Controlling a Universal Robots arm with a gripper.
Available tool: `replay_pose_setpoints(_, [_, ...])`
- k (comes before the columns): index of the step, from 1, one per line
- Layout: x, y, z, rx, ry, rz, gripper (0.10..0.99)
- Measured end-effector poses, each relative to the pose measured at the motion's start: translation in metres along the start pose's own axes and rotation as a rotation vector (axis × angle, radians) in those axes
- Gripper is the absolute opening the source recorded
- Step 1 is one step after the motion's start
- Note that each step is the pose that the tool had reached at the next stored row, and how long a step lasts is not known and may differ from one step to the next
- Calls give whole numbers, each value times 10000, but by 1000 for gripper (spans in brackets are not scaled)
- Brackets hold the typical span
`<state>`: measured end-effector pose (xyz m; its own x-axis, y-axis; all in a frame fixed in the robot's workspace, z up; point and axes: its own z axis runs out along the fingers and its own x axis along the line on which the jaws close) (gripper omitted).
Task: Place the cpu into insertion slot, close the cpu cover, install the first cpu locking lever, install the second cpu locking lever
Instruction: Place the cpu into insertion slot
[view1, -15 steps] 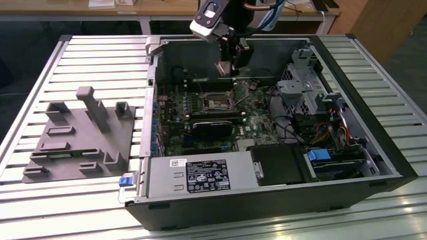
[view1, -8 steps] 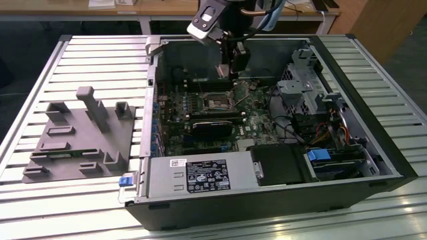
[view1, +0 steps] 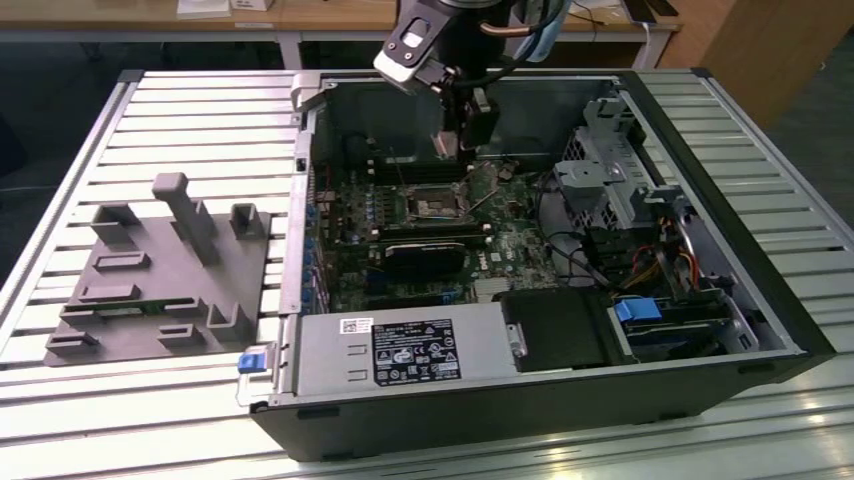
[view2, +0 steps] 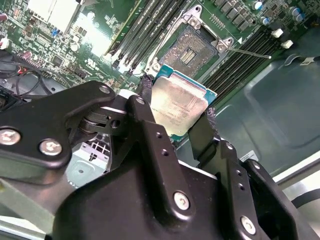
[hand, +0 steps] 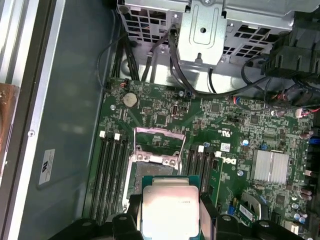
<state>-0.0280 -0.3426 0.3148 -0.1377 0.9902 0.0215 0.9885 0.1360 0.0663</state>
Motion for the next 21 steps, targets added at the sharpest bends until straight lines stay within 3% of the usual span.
replay_pose_setpoints(11, [2,-10,60,-15,-41,270,541])
replay_pose_setpoints(21, [34,-18,225,-23,-58,541,541])
